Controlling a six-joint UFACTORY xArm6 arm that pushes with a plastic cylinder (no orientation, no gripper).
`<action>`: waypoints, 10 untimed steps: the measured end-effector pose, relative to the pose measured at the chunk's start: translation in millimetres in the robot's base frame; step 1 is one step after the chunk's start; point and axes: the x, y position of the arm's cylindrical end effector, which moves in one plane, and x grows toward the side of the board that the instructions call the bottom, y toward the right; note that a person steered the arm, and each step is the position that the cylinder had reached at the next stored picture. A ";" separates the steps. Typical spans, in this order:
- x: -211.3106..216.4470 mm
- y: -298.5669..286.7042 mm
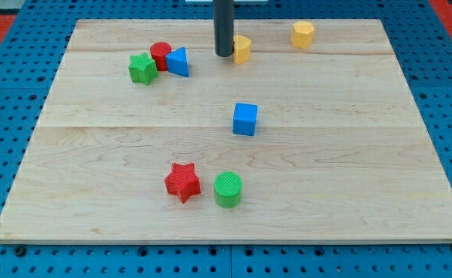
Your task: Move the blue triangle parallel to the red circle and green star
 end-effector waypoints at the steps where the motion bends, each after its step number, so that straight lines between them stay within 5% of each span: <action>1: 0.0 57.6; 2: 0.1 96.6; 3: 42.3 56.3; 5: 70.9 -131.6; 6: 46.1 -202.6; 7: 34.1 -200.0; 8: 13.2 -288.4; 10: 8.3 -223.0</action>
